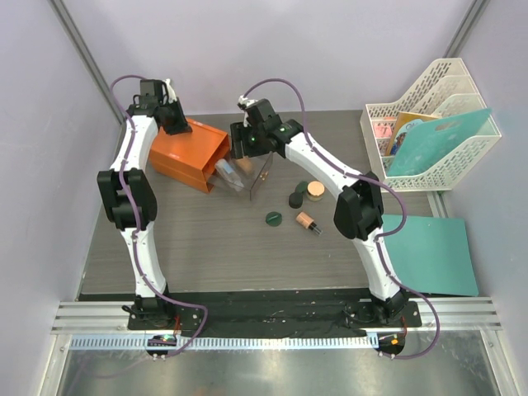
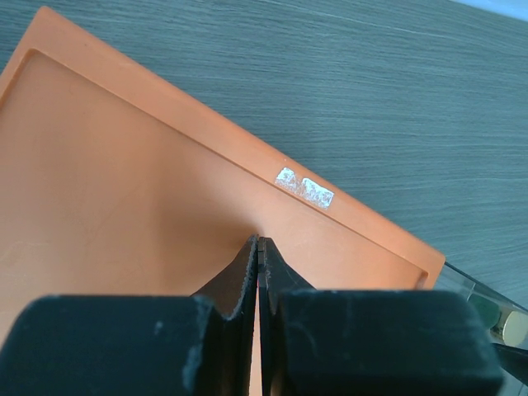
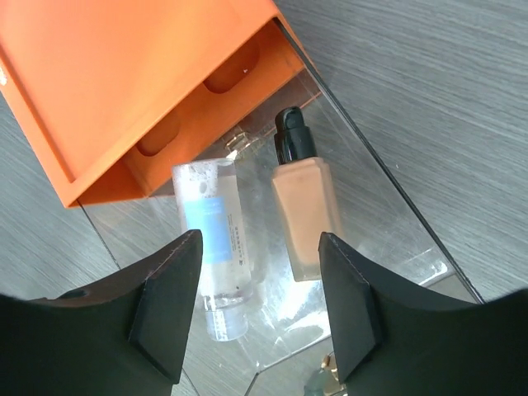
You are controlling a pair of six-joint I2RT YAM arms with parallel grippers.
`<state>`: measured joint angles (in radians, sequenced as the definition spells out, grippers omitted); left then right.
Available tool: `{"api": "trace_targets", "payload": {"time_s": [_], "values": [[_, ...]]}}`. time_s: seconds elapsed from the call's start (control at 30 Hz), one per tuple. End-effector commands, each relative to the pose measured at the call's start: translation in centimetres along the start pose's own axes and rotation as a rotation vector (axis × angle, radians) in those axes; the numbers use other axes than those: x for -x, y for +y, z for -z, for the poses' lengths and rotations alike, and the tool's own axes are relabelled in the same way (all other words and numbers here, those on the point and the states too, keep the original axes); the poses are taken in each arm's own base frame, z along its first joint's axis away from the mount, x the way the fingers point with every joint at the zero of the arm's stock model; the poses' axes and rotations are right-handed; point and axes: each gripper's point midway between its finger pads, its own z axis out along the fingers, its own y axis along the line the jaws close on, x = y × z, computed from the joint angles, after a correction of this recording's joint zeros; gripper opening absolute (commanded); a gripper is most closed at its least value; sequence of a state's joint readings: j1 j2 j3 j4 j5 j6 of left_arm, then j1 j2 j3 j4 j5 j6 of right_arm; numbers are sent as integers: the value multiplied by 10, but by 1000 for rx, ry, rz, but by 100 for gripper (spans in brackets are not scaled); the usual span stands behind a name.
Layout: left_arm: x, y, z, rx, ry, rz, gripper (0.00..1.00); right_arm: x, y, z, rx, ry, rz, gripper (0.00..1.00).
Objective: Organize the makeup
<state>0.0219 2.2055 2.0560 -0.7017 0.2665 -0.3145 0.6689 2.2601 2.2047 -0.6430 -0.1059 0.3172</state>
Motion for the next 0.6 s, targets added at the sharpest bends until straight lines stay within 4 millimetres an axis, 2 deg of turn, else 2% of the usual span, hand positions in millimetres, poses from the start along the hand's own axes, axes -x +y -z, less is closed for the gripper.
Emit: {"api": "trace_targets", "payload": {"time_s": [0.0, 0.03, 0.07, 0.13, 0.17, 0.2, 0.23, 0.27, 0.3, 0.37, 0.4, 0.47, 0.5, 0.53, 0.57], "values": [[-224, 95, -8, 337, 788, 116, 1, 42, 15, 29, 4, -128, 26, 64], [-225, 96, -8, 339, 791, 116, 0, 45, 13, 34, -7, -140, 39, 64], [-225, 95, -8, 338, 789, 118, 0, 55, 16, 50, -10, -173, 48, 64], [-225, 96, -8, 337, 789, 117, 1, 51, 9, 62, -43, -171, 87, 64], [-225, 96, -8, 339, 789, 117, 0, 56, 12, 81, -39, -193, 106, 64], [-224, 95, -8, 337, 785, 115, 1, 40, 5, 81, -54, -154, 118, 64], [-225, 96, -8, 340, 787, 116, 0, 36, -7, 87, -107, -155, 144, 64], [-224, 96, -8, 340, 786, 118, 0, 29, -10, 92, -113, -141, 162, 65], [-224, 95, -8, 339, 787, 117, 0, 12, -17, 103, -128, -112, 178, 65], [-225, 95, -9, 339, 788, 117, 0, -7, -28, 112, -150, -76, 213, 68], [-225, 95, -9, 340, 788, 115, 0, -30, -37, 116, -161, -31, 219, 68], [-225, 96, -8, 341, 790, 118, 0, -52, -44, 122, -163, 17, 228, 68], [-225, 96, -8, 339, 789, 117, 0, -78, -52, 120, -169, 79, 233, 68], [-226, 96, -7, 340, 792, 118, 0, -87, -53, 124, -169, 98, 227, 70], [-226, 96, -7, 342, 791, 119, 0, -110, -61, 124, -180, 168, 215, 70]]}}
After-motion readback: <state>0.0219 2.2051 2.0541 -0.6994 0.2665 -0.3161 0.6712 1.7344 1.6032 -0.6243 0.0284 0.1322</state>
